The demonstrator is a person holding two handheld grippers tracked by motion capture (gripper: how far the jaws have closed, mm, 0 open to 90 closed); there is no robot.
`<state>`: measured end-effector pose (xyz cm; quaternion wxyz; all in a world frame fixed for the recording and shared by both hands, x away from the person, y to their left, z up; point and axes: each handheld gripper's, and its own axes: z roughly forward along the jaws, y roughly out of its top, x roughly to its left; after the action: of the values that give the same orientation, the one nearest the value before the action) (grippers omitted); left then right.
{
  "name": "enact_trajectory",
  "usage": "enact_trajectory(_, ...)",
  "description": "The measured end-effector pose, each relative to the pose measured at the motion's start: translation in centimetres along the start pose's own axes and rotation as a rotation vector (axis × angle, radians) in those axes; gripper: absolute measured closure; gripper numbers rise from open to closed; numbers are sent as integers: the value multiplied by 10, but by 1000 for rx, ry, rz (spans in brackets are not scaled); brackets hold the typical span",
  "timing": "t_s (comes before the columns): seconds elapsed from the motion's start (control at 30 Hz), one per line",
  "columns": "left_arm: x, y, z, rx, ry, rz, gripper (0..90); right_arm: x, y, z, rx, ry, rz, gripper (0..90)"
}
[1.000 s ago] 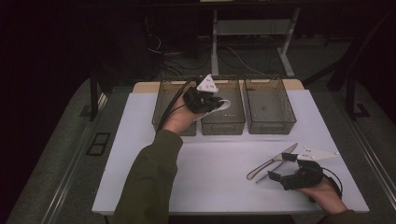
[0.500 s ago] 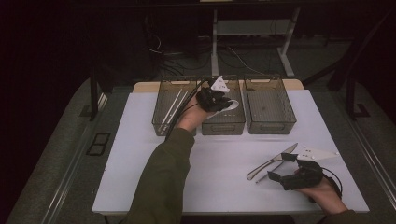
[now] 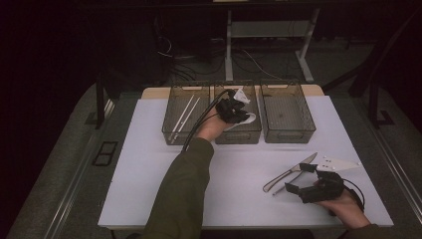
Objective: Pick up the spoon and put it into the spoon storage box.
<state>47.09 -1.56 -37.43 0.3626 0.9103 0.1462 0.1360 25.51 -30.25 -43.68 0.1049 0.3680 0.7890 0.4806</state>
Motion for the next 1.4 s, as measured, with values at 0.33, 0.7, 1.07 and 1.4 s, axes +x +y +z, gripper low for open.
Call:
enact_trajectory(0.33,-1,-6,9,64,-58,-48,756,1,0,0,4,-2,3,37)
enact_trajectory(0.7,-2,-3,0,-5,-81,-71,659,0,0,0,1,-4,-5,37)
enact_trajectory(1.07,-11,-8,-36,-119,-111,-192,501,0,0,0,3,-6,-1,37)
enact_trajectory(1.4,-26,-26,-65,-155,-96,-204,404,1,0,0,6,-9,-5,37)
